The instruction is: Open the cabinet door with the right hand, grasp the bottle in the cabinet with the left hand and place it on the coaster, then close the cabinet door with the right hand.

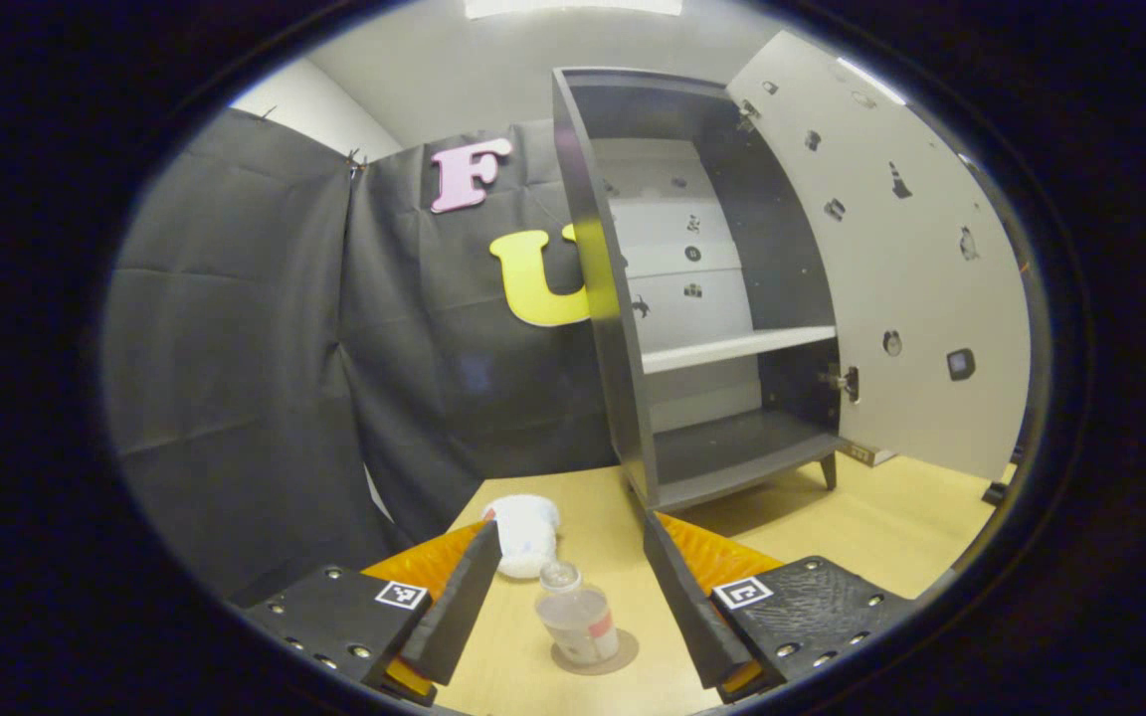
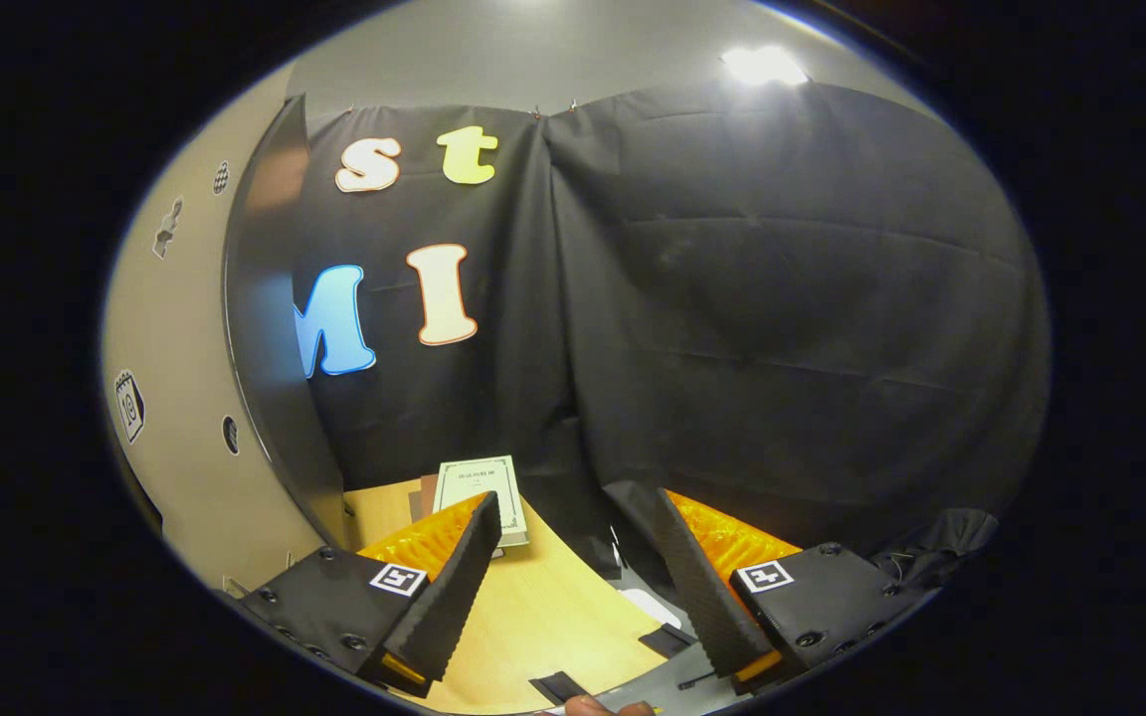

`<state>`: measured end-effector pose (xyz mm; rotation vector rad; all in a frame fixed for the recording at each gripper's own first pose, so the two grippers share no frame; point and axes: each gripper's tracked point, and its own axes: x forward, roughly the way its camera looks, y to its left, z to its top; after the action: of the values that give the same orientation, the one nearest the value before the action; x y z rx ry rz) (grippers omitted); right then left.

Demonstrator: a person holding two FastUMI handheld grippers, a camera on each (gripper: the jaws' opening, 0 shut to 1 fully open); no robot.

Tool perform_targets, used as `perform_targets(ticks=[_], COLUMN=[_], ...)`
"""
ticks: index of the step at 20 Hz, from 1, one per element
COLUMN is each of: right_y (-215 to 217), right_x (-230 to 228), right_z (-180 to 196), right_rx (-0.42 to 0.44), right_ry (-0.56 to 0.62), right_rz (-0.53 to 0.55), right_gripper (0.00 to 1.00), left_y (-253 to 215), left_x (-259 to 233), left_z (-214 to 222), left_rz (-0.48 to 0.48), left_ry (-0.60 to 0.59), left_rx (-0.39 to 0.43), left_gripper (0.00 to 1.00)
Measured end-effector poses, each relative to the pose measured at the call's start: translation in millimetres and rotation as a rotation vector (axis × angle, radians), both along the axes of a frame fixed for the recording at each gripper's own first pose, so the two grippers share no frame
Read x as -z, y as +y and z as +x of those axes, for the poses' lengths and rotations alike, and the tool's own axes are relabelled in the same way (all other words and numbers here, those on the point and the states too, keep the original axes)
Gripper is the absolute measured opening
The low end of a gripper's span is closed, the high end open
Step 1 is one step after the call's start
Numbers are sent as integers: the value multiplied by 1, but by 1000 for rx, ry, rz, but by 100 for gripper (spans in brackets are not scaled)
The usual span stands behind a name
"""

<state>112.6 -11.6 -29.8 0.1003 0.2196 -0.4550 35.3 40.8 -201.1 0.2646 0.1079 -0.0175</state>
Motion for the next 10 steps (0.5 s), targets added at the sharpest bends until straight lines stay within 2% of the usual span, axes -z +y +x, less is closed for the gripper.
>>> perform_targets(ticks=[5,8,10], right_y=[14,27,32], right_x=[-22,-40,-43], right_z=[7,12,14], right_rx=[-106,-205,-259], right_ry=[-87,-147,-141], right_rz=[94,111,85], right_gripper=[97,97,97], left_y=[-50,-76,-89], left_x=[-86,-134,-162], left_z=[-23,-20,-19], left_rz=[-86,-175,-213], left_ry=[-28,-41,-40], left_rx=[-18,-21,-34], left_gripper=[87,87,87])
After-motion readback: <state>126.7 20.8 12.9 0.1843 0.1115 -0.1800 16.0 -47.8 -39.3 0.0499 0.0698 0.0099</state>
